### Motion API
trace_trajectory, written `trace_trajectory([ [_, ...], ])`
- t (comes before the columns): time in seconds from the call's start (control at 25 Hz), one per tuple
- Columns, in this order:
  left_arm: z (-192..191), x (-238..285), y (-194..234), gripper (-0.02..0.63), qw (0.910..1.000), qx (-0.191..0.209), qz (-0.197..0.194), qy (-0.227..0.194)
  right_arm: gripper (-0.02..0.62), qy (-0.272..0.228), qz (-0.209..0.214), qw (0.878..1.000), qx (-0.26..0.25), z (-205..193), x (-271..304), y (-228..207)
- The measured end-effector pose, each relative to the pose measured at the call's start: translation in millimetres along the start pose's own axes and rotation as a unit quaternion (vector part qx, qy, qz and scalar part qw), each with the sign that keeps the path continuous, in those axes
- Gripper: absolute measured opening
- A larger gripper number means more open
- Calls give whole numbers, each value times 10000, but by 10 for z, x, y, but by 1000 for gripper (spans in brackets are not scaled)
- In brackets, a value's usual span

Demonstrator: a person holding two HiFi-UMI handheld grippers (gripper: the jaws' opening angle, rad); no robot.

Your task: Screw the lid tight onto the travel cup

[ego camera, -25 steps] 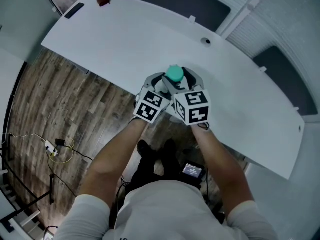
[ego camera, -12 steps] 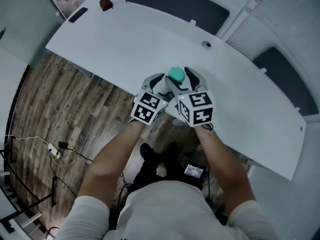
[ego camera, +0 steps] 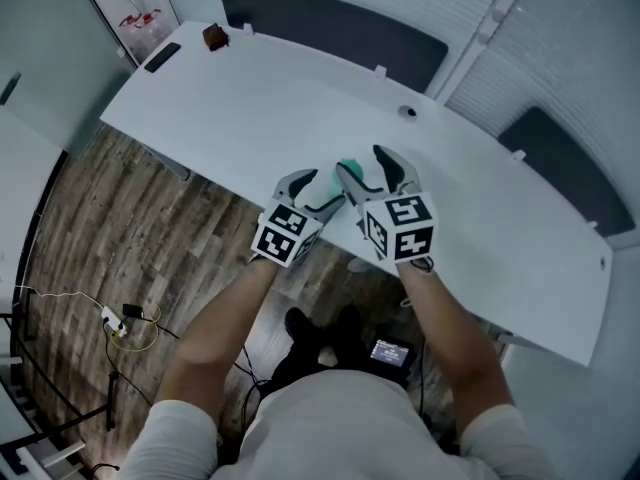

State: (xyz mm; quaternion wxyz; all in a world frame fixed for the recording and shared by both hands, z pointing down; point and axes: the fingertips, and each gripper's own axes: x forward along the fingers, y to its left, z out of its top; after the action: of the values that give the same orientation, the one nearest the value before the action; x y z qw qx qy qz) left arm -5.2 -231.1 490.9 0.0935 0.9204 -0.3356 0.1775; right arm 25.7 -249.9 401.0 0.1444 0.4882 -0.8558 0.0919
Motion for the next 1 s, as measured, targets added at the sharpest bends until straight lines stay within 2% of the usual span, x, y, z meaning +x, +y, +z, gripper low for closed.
trace_trajectory([
  [0.48, 20, -103, -23, 320, 10000, 49, -52, -45, 313, 58, -18, 10000, 16, -51, -49, -30],
  [1.0, 247, -289, 25, 319, 9992, -104, 7, -376, 313, 48, -68, 10000, 10, 8, -104, 0],
])
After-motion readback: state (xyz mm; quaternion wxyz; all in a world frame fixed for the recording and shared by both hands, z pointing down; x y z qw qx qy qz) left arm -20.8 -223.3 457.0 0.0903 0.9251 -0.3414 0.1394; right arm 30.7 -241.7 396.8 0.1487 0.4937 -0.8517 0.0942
